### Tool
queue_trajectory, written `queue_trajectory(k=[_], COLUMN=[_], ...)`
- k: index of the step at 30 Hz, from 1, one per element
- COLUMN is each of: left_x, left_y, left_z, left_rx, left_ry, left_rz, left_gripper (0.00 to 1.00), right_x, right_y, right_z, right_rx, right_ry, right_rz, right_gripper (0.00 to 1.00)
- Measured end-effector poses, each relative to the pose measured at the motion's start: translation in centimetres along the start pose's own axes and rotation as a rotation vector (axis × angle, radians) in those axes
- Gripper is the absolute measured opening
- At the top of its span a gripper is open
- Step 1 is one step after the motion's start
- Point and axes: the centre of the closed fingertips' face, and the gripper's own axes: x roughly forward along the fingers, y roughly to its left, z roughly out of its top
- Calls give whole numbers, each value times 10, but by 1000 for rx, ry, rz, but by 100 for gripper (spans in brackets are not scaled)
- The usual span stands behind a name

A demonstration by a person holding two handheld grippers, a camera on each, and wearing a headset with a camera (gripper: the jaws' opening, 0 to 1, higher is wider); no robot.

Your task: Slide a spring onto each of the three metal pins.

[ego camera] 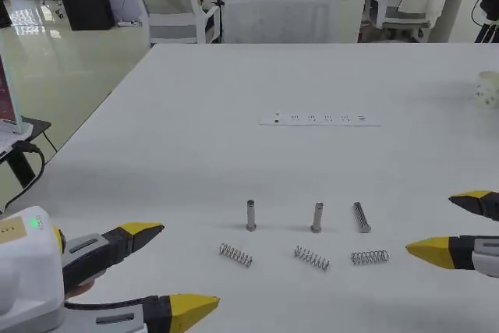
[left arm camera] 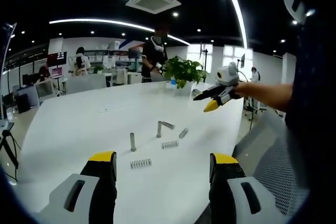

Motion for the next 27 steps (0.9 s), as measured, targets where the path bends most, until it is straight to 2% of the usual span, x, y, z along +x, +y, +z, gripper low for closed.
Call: queue_trajectory(k=[9,19,23,27], left_x=[-4,-6,-6,-6], left_y=[-3,-5,-4,-5], left_z=[4,7,6,4], left_rx=[10,17,15,15], left_ry=[-13,-25,-27,-26], left_rz=[7,18,19,15], left_gripper=[68,67,67,66], right_x=[28,61,73,87], right_y=[-10,-17,-21,-23], right_z=[18,29,33,29], right_rx=[-18,-32,-15,-6], right_ry=[19,68,78,124], right_rz=[10,2,-8,-21], right_gripper=[69,65,61,56])
